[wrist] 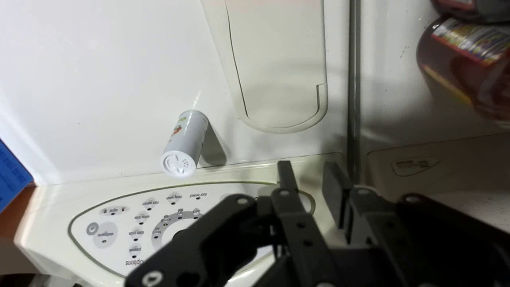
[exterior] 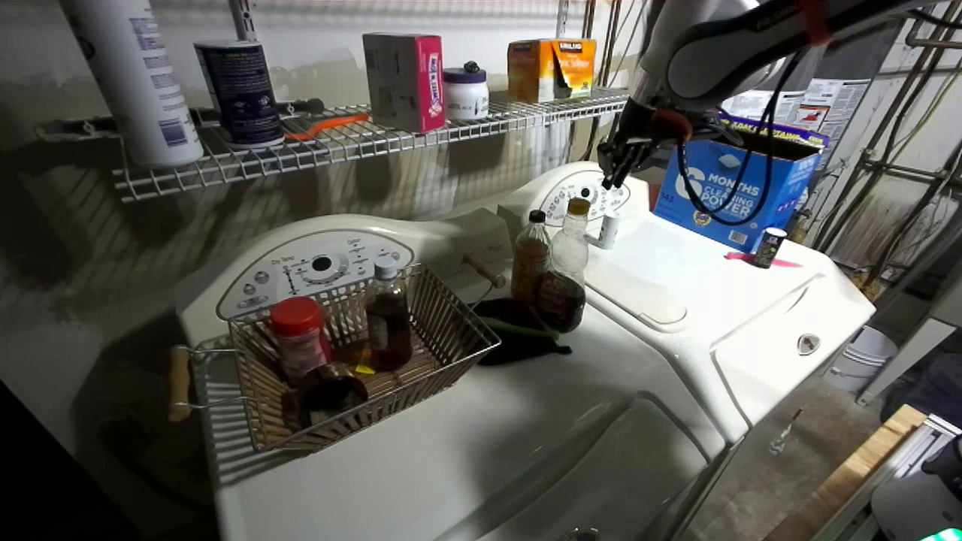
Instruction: Press one button on the washing machine on the left.
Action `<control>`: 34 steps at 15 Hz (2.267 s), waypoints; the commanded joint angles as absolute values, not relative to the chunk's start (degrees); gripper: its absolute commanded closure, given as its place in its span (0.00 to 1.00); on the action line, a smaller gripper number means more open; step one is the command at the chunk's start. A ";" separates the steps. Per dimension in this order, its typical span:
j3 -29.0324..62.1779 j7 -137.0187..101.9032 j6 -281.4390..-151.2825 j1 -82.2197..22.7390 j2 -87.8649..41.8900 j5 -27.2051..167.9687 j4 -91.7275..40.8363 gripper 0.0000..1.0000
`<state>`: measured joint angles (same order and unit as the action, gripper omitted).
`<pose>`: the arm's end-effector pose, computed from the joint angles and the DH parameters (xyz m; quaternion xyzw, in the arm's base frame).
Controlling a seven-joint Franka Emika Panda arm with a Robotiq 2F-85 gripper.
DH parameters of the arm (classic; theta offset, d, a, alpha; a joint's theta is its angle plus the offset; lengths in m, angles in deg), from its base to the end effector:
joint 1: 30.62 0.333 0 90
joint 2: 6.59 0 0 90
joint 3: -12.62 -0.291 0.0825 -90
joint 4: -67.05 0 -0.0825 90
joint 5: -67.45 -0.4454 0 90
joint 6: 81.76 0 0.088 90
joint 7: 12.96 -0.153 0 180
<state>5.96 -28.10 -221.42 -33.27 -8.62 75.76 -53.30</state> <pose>0.6415 0.0403 0.3325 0.9861 -0.0487 0.1567 0.0270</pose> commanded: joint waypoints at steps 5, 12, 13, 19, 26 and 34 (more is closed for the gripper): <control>11.66 -23.28 -223.28 -31.43 -24.83 75.86 -38.77 1.00; 13.50 -21.66 -223.49 -31.30 -28.06 74.27 -37.38 0.99; 13.50 -21.65 -223.49 -31.26 -28.48 74.24 -37.01 0.99; 14.43 -21.25 -222.99 -31.46 -32.44 74.60 -32.99 1.00; 13.08 -14.22 -223.64 -33.67 -39.92 71.74 -25.83 1.00; 12.40 -10.10 -222.83 -34.76 -44.79 68.55 -20.12 1.00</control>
<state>13.37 -12.23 -223.61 -33.84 -42.09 70.69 -24.00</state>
